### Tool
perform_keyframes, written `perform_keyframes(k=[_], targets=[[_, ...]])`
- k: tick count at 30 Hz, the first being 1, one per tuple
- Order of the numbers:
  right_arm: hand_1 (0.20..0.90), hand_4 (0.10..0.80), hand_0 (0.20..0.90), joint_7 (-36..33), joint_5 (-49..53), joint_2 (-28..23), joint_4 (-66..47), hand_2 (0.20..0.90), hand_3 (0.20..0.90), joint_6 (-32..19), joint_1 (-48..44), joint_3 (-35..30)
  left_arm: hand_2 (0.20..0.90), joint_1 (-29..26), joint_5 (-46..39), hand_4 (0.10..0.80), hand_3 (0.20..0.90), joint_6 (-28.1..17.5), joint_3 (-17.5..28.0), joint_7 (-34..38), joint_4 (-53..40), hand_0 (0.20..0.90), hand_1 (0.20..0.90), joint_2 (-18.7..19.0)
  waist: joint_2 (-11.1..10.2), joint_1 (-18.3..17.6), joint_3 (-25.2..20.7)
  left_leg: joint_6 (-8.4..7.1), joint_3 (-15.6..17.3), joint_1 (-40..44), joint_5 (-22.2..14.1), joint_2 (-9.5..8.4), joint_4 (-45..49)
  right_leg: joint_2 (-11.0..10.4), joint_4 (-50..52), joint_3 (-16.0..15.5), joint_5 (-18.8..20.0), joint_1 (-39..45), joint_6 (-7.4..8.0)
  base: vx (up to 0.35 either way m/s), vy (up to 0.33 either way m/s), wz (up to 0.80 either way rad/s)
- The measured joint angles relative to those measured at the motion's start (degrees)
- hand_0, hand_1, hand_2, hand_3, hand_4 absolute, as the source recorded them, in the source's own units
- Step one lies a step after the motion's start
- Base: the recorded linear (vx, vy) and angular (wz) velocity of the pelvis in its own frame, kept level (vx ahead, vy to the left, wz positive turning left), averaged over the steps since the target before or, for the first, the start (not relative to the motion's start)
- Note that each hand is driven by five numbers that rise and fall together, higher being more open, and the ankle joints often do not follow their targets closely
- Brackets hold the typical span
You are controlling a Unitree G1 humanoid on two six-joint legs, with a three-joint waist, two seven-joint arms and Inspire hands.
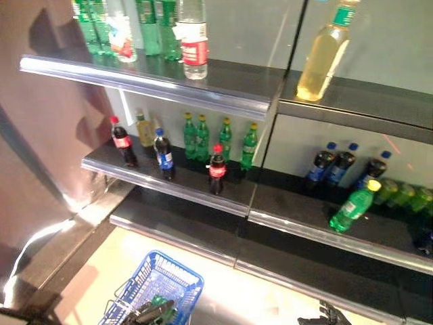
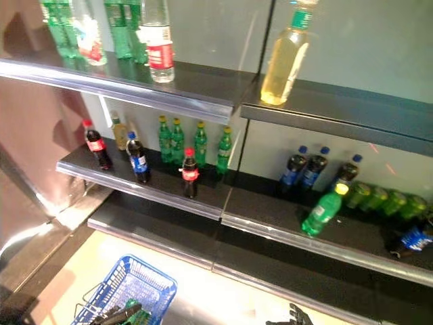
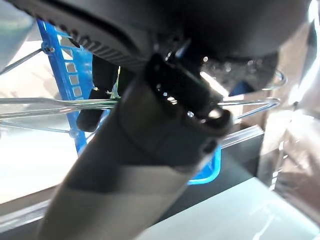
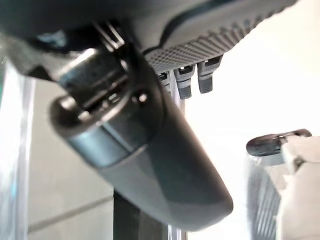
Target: Pick up the drink and place into the basket.
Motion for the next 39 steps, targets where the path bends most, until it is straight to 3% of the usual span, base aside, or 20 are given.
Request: perform_keyframes(k=[5, 11, 15, 20, 22, 23, 24, 25, 26, 27, 28, 29, 30, 31, 32, 33, 35, 37, 39], targets=[[0.9, 0.8, 0.9, 0.8, 1.3, 0.1, 3.0, 0.9, 0.9, 2.7, 0.6, -2.5, 0.3, -0.5, 0.3, 0.1, 0.2, 0.0, -2.0, -0.1, 0.6, 0.3, 0.3, 0.0, -1.2, -0.5, -0.7, -0.04, 2.7, 0.6, -0.5, -0.14, 0.0, 0.2, 0.3, 3.1, 1.0, -1.4, 0.13, -0.019, 0.042, -0.3], [0.9, 0.8, 0.9, 2.1, 1.3, 0.4, 4.2, 0.9, 0.9, 4.3, 1.0, -2.5, 0.3, -0.9, 1.1, 0.1, 0.2, 0.0, -2.5, -0.9, 1.0, 0.3, 0.3, -0.1, -1.8, -0.6, -0.5, -0.06, 2.9, 2.2, -1.5, -0.49, 0.0, 0.3, 0.1, 4.2, 1.2, -1.7, -0.15, -0.036, 0.063, -0.25], [0.9, 0.8, 0.9, 2.5, 4.3, 0.5, 3.9, 0.9, 0.9, 4.8, 0.6, -2.6, 0.3, -1.3, 1.2, 0.1, 0.2, 0.0, -2.9, -0.9, 1.0, 0.3, 0.3, -0.1, -1.8, -1.3, 0.1, -0.04, 5.6, 2.2, -1.8, -0.67, 0.1, 0.0, 1.3, 4.2, 2.7, -3.8, 0.08, -0.124, 0.155, -0.37], [0.9, 0.8, 0.9, 2.3, 6.7, 0.5, 3.9, 0.9, 0.9, 4.2, -0.6, -6.0, 0.3, -4.0, 2.4, 0.1, 0.2, 0.0, -5.5, -1.0, 1.6, 0.3, 0.3, -0.5, -2.1, -3.1, 4.1, 0.91, 6.0, 3.4, -3.0, -3.12, 0.2, -1.5, 2.9, 3.8, 4.7, -6.2, 0.28, -0.086, 0.127, -0.39], [0.9, 0.8, 0.9, 2.5, 6.7, 0.7, 3.7, 0.9, 0.9, 3.9, -1.3, -7.0, 0.3, -3.9, 2.5, 0.1, 0.2, 0.1, -4.9, -1.0, 1.4, 0.3, 0.3, -0.6, -2.4, -3.1, 6.0, 1.12, 10.0, 4.8, -3.8, -3.76, 0.0, -1.7, 2.5, -0.7, 8.5, -8.4, -1.01, -0.125, -0.026, -1.2], [0.9, 0.8, 0.9, 2.5, 6.6, 0.9, 3.3, 0.9, 0.9, 3.9, -2.0, -7.1, 0.3, -3.3, 2.6, 0.1, 0.2, 0.2, -3.6, -1.0, 0.8, 0.3, 0.3, -0.7, -2.1, -2.2, 6.9, 1.15, 12.7, 5.8, -4.2, -3.4, -0.1, -1.8, 1.7, -5.8, 10.8, -9.7, -0.36, -0.188, -0.057, -1.3], [0.9, 0.8, 0.9, 2.6, 6.6, 0.9, 3.3, 0.9, 0.9, 3.9, -1.4, -7.4, 0.3, -3.0, 2.7, 0.1, 0.2, 0.4, -3.0, -0.8, 0.6, 0.3, 0.3, -0.8, -1.9, -2.5, 7.1, 1.65, 14.4, 6.0, -4.2, -2.94, -0.1, -2.0, 1.6, -9.2, 9.1, -10.1, -0.4, -0.288, -0.053, -0.89], [0.9, 0.8, 0.9, 2.6, 6.7, 0.9, 4.0, 0.9, 0.9, 4.1, 0.2, -8.3, 0.3, -3.0, 3.3, 0.1, 0.2, 0.7, -3.1, -0.8, 0.4, 0.3, 0.3, -1.1, -0.6, -2.7, 7.0, 1.48, 17.6, 6.0, -3.7, -1.05, 0.0, -2.9, 6.7, -12.5, 7.1, -11.4, 0.25, -0.287, -0.023, -0.33], [0.9, 0.8, 0.9, 2.6, 6.8, 0.9, 5.1, 0.9, 0.9, 4.5, 1.2, -8.4, 0.3, -3.1, 4.0, 0.1, 0.2, 0.5, -3.1, -1.3, 0.1, 0.3, 0.3, -1.2, 0.5, -2.2, 7.3, 0.57, 19.8, 5.9, -3.1, 0.63, 0.0, -3.4, 12.2, -13.4, 4.5, -12.2, 0.67, -0.298, 0.03, -0.08], [0.9, 0.8, 0.9, 2.7, 6.8, 1.0, 5.8, 0.9, 0.9, 4.9, 2.4, -8.2, 0.3, -3.1, 4.6, 0.1, 0.2, 0.1, -3.9, -1.9, 0.0, 0.3, 0.3, -1.0, 1.1, -1.0, 7.4, 0.22, 19.8, 6.0, -3.2, 1.61, 0.2, -3.9, 18.4, -14.9, -0.6, -12.9, -1.52, -0.241, 0.03, -0.26], [0.9, 0.8, 0.9, 2.9, 6.8, 1.2, 5.8, 0.9, 0.9, 4.7, 3.2, -8.3, 0.3, -3.2, 4.8, 0.1, 0.2, 0.1, -4.1, -2.4, 0.0, 0.3, 0.3, -0.8, 0.1, -0.3, 7.3, 0.33, 18.4, 6.0, -4.1, 0.23, 1.5, -2.9, 18.0, -14.9, -0.8, -13.2, -4.93, -0.194, 0.006, -0.52], [0.9, 0.8, 0.9, 3.0, 6.8, 0.9, 5.7, 0.9, 0.9, 4.6, 2.3, -8.2, 0.3, -3.2, 4.7, 0.1, 0.2, 0.1, -4.2, -2.4, 0.2, 0.3, 0.3, -1.1, 0.5, 0.3, 7.7, 0.9, 17.0, 5.8, -5.3, -0.6, 1.8, -2.3, 17.3, -14.7, 0.2, -13.6, -5.05, -0.132, -0.101, -1.2], [0.9, 0.8, 0.9, 3.2, 6.7, 0.3, 5.5, 0.9, 0.9, 3.5, -1.0, -8.3, 0.3, -3.1, 3.6, 0.1, 0.2, 0.1, -3.6, -2.8, 0.4, 0.3, 0.3, -1.6, 0.6, 0.5, 7.7, 4.48, 14.1, 3.3, -8.6, -5.3, 2.2, -0.7, 12.0, -11.8, 4.6, -15.1, -5.15, -0.098, -0.177, -1.83], [0.9, 0.8, 0.9, 3.5, 6.3, -0.2, 5.4, 0.9, 0.9, 1.9, -4.7, -8.4, 0.3, -3.6, 1.8, 0.1, 0.2, -0.2, 0.2, -3.2, 0.4, 0.3, 0.3, -3.4, 2.9, 1.6, 7.8, 6.17, 12.6, 2.3, -7.4, -5.96, -0.2, 1.7, 6.3, -9.8, 8.4, -14.9, -1.03, -0.072, -0.259, -1.74], [0.9, 0.8, 0.9, 3.7, 6.1, 0.3, 4.9, 0.9, 0.9, 1.8, -5.7, -8.6, 0.3, -4.6, 1.8, 0.1, 0.2, -0.2, 1.5, -2.9, 1.4, 0.3, 0.3, -3.7, 3.9, 0.9, 7.8, 5.31, 13.6, 2.2, -6.8, -4.48, 0.6, 1.6, 10.9, -12.4, 3.7, -14.2, -2.75, -0.056, -0.406, -1.06], [0.9, 0.8, 0.9, 4.3, 6.1, 0.9, 5.1, 0.9, 0.9, 2.2, -4.8, -7.8, 0.3, -6.0, 2.2, 0.1, 0.2, -0.2, 0.8, -3.1, 1.4, 0.3, 0.3, -3.6, 4.9, 1.2, 7.5, 5.01, 13.8, 3.2, -6.6, -2.62, 1.0, 0.6, 15.8, -15.1, -2.2, -10.5, -2.71, -0.057, -0.494, -0.39], [0.9, 0.8, 0.9, 4.3, 5.7, 2.3, 4.9, 0.9, 0.9, 2.1, -4.5, -5.7, 0.3, -5.7, 2.5, 0.1, 0.2, -0.4, 0.2, -3.1, 0.6, 0.3, 0.3, -2.0, 3.0, 2.1, 6.3, 4.98, 14.0, 4.1, -6.6, -1.45, 2.4, 0.3, 13.4, -17.8, -3.3, -5.3, -2.68, -0.067, -0.553, -0.53], [0.9, 0.8, 0.9, 4.3, 5.6, 3.0, 3.9, 0.9, 0.9, 1.9, -4.3, -4.2, 0.3, -5.1, 2.7, 0.1, 0.2, -0.2, 0.2, -1.6, 0.5, 0.3, 0.3, -1.7, 1.5, 2.3, 5.4, 4.85, 15.0, 3.9, -6.6, 0.25, 5.1, 2.2, 7.8, -17.9, -3.3, -2.4, -3.75, -0.078, -0.414, -0.46], [0.9, 0.8, 0.9, 4.1, 5.7, 2.7, 2.9, 0.9, 0.9, 2.0, -4.0, -4.0, 0.3, -4.7, 2.6, 0.1, 0.2, -0.1, 0.3, -0.8, 0.1, 0.3, 0.3, -2.1, 1.7, 2.7, 5.4, 4.78, 15.1, 4.0, -6.7, 1.84, 6.8, 3.8, 6.7, -17.7, -4.1, -1.4, -5.13, -0.069, -0.289, -0.27]])
